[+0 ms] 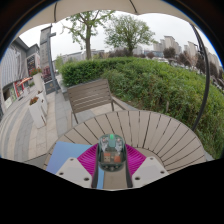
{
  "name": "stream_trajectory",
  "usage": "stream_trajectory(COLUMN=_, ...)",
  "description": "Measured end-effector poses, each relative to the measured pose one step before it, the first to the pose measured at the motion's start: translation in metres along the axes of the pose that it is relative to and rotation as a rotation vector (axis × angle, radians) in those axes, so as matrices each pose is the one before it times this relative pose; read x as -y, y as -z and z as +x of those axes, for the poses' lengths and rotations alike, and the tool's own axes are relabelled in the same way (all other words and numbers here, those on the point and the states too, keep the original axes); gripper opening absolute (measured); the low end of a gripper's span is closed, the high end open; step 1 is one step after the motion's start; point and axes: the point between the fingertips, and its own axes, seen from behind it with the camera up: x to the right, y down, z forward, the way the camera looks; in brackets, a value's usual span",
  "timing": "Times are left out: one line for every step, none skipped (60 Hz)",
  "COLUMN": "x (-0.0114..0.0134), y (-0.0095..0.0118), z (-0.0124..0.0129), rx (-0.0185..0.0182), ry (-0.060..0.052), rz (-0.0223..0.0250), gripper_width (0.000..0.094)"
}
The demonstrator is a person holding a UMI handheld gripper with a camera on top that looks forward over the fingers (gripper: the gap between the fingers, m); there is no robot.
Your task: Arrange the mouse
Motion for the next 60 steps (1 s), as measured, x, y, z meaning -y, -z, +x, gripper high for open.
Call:
stream_trajectory(x=-0.00127, y=-0.00110, z=-0.01020, rx=0.00299, ry=0.0027, rz=0.00092, gripper_width=0.0392)
stream_trajectory(x=-0.00054, y=-0.00548, z=-0.01110, rx=-0.00002, ry=0.0030, rz=-0.00102, gripper_width=0.0392)
stream_trajectory(x=-0.00156, y=-0.00249, z=-0.01004, rx=0.00128, ry=0.0024, rz=-0.00186, gripper_width=0.0392)
stream_trajectory(x=-0.00255, y=-0.00252, z=-0.01005, rx=0.00131, ry=0.0026, rz=-0.00350, gripper_width=0.0392)
stream_trajectory(x=-0.00304, y=-0.00274, z=-0.00981, rx=0.00122, ry=0.0020, rz=-0.00457, gripper_width=0.0392)
stream_trajectory(x=-0.00369, y=0.00032, z=-0.00870, rx=0.00261, ry=0.0001, rz=-0.00396, gripper_width=0.0392)
stream_trajectory(x=-0.00313, y=-0.00601, z=-0.00932, rx=0.00110, ry=0.0001, rz=-0.00378, gripper_width=0.0392)
stream_trajectory(x=-0.00363, y=-0.00358, z=-0.00861, rx=0.00099, ry=0.0013, rz=-0.00375, gripper_width=0.0393)
stream_trajectory(x=-0.00383, y=-0.00416, z=-0.00796, rx=-0.00054, ry=0.0022, rz=-0.00408, gripper_width=0.0393)
stream_trajectory(x=-0.00489, y=-0.00240, z=-0.00589, rx=0.00018, ry=0.0028, rz=-0.00568, gripper_width=0.0393)
stream_trajectory(x=-0.00455, y=-0.00463, z=-0.00692, rx=-0.00214, ry=0.0024, rz=-0.00739, gripper_width=0.0394)
stream_trajectory(x=-0.00472, y=-0.00449, z=-0.00645, rx=-0.00251, ry=0.0028, rz=-0.00769, gripper_width=0.0394)
stream_trajectory(x=-0.00552, y=-0.00283, z=-0.00623, rx=-0.00226, ry=0.0039, rz=-0.00682, gripper_width=0.0393)
stream_trajectory(x=-0.00367, y=-0.00663, z=-0.00608, rx=-0.00412, ry=0.0041, rz=-0.00644, gripper_width=0.0393)
stream_trajectory(x=-0.00477, y=-0.00449, z=-0.00483, rx=-0.00374, ry=0.0036, rz=-0.00682, gripper_width=0.0393)
stream_trajectory(x=-0.00491, y=-0.00436, z=-0.00450, rx=-0.00399, ry=0.0022, rz=-0.00755, gripper_width=0.0393)
stream_trajectory(x=-0.00473, y=-0.00400, z=-0.00453, rx=-0.00343, ry=0.0001, rz=-0.00749, gripper_width=0.0393)
stream_trajectory(x=-0.00472, y=-0.00388, z=-0.00396, rx=-0.00293, ry=-0.0005, rz=-0.00671, gripper_width=0.0392)
stream_trajectory(x=-0.00442, y=-0.00416, z=-0.00382, rx=-0.00273, ry=-0.0003, rz=-0.00543, gripper_width=0.0393)
stream_trajectory(x=-0.00507, y=-0.00164, z=-0.00235, rx=-0.00282, ry=0.0005, rz=-0.00487, gripper_width=0.0393)
stream_trajectory(x=-0.00444, y=-0.00385, z=-0.00022, rx=-0.00371, ry=0.0009, rz=-0.00439, gripper_width=0.0394)
stream_trajectory(x=-0.00238, y=-0.00266, z=-0.00468, rx=-0.00784, ry=0.0003, rz=-0.00467, gripper_width=0.0394)
stream_trajectory(x=-0.00356, y=-0.00278, z=-0.00175, rx=-0.00665, ry=0.0004, rz=-0.00445, gripper_width=0.0394)
stream_trajectory(x=-0.00340, y=-0.00243, z=-0.00150, rx=-0.00625, ry=-0.0001, rz=-0.00369, gripper_width=0.0395)
stream_trajectory(x=-0.00316, y=-0.00200, z=-0.00083, rx=-0.00568, ry=-0.0005, rz=-0.00314, gripper_width=0.0407)
stream_trajectory(x=-0.00267, y=-0.00206, z=-0.00091, rx=-0.00450, ry=-0.0008, rz=-0.00205, gripper_width=0.0410)
stream_trajectory(x=-0.00292, y=-0.00220, z=-0.00096, rx=-0.00442, ry=-0.0004, rz=-0.00260, gripper_width=0.0421)
stream_trajectory(x=-0.00297, y=-0.00088, z=0.00012, rx=-0.00255, ry=0.0001, rz=-0.00366, gripper_width=0.0428)
stream_trajectory(x=-0.00365, y=-0.00066, z=-0.00094, rx=-0.00286, ry=-0.0004, rz=-0.00446, gripper_width=0.0440)
stream_trajectory(x=-0.00322, y=-0.00182, z=-0.00064, rx=-0.00127, ry=-0.0019, rz=-0.00591, gripper_width=0.0452)
stream_trajectory(x=-0.00215, y=-0.00111, z=-0.00046, rx=-0.00098, ry=-0.0033, rz=-0.00240, gripper_width=0.0464)
stream_trajectory(x=0.00025, y=-0.00006, z=-0.00016, rx=-0.00162, ry=0.0004, rz=0.00421, gripper_width=0.0478)
stream_trajectory(x=0.00152, y=0.00036, z=-0.00019, rx=-0.00032, ry=0.0037, rz=0.00817, gripper_width=0.0493)
stream_trajectory(x=0.00061, y=0.00102, z=-0.00034, rx=0.00104, ry=0.0049, rz=0.00139, gripper_width=0.0535)
stream_trajectory(x=0.00057, y=0.00171, z=-0.00059, rx=-0.00172, ry=0.0030, rz=-0.00681, gripper_width=0.0605)
stream_trajectory(x=-0.00045, y=0.00204, z=0.00066, rx=-0.00475, ry=0.0012, rz=-0.00660, gripper_width=0.0691)
stream_trajectory(x=-0.00035, y=0.00540, z=0.00122, rx=-0.00847, ry=0.0003, rz=-0.00734, gripper_width=0.0777)
stream_trajectory(x=0.00029, y=0.00347, z=0.00135, rx=-0.00747, ry=0.0016, rz=-0.00655, gripper_width=0.0850)
stream_trajectory(x=0.00105, y=0.00378, z=-0.00020, rx=-0.00006, ry=0.0022, rz=-0.00344, gripper_width=0.0861)
stream_trajectory(x=0.00229, y=0.00467, z=0.00107, rx=-0.00592, ry=-0.0017, rz=0.00080, gripper_width=0.0838)
stream_trajectory(x=0.00240, y=0.00550, z=0.00067, rx=-0.00457, ry=-0.0022, rz=0.00144, gripper_width=0.0832)
stream_trajectory(x=0.00257, y=0.00625, z=0.00025, rx=-0.00314, ry=-0.0019, rz=0.00205, gripper_width=0.0837)
stream_trajectory(x=0.00231, y=0.00701, z=-0.00035, rx=0.00027, ry=-0.0008, rz=0.00098, gripper_width=0.0847)
stream_trajectory(x=0.00213, y=0.00350, z=0.00095, rx=0.00298, ry=0.0018, rz=-0.00182, gripper_width=0.0851)
stream_trajectory(x=0.00128, y=0.01046, z=-0.00004, rx=0.00010, ry=0.0011, rz=-0.00234, gripper_width=0.0848)
stream_trajectory(x=0.00091, y=0.00908, z=0.00008, rx=0.00075, ry=0.0015, rz=-0.00300, gripper_width=0.0845)
stream_trajectory(x=0.00072, y=0.00968, z=0.00012, rx=0.00000, ry=0.0011, rz=-0.00339, gripper_width=0.0841)
stream_trajectory(x=0.00046, y=0.00986, z=0.00010, rx=-0.00079, ry=0.0001, rz=-0.00365, gripper_width=0.0840)
stream_trajectory(x=0.00043, y=0.01099, z=0.00032, rx=-0.00038, ry=0.0000, rz=-0.00368, gripper_width=0.0839)
stream_trajectory(x=0.00020, y=0.01112, z=0.00025, rx=0.00010, ry=0.0005, rz=-0.00315, gripper_width=0.0839)
stream_trajectory(x=-0.00042, y=0.01143, z=0.00046, rx=-0.00042, ry=0.0014, rz=-0.00385, gripper_width=0.0839)
stream_trajectory(x=-0.00084, y=0.00916, z=-0.00006, rx=-0.00157, ry=0.0025, rz=-0.00479, gripper_width=0.0839)
stream_trajectory(x=-0.00205, y=0.01169, z=0.00094, rx=-0.00223, ry=0.0038, rz=-0.00743, gripper_width=0.0838)
stream_trajectory(x=-0.00287, y=0.01204, z=0.00079, rx=-0.00158, ry=0.0044, rz=-0.00962, gripper_width=0.0838)
stream_trajectory(x=-0.00303, y=0.01184, z=0.00084, rx=-0.00160, ry=0.0035, rz=-0.00938, gripper_width=0.0839)
stream_trajectory(x=-0.00250, y=0.00802, z=0.00033, rx=-0.00213, ry=0.0010, rz=-0.00606, gripper_width=0.0840)
stream_trajectory(x=-0.00231, y=0.01090, z=0.00106, rx=-0.00327, ry=-0.0006, rz=-0.00490, gripper_width=0.0839)
stream_trajectory(x=-0.00240, y=0.01095, z=0.00086, rx=-0.00264, ry=-0.0010, rz=-0.00400, gripper_width=0.0840)
stream_trajectory(x=-0.00207, y=0.01034, z=0.00063, rx=-0.00075, ry=0.0000, rz=-0.00253, gripper_width=0.0842)
stream_trajectory(x=-0.00224, y=0.01014, z=0.00043, rx=0.00046, ry=0.0010, rz=-0.00222, gripper_width=0.0842)
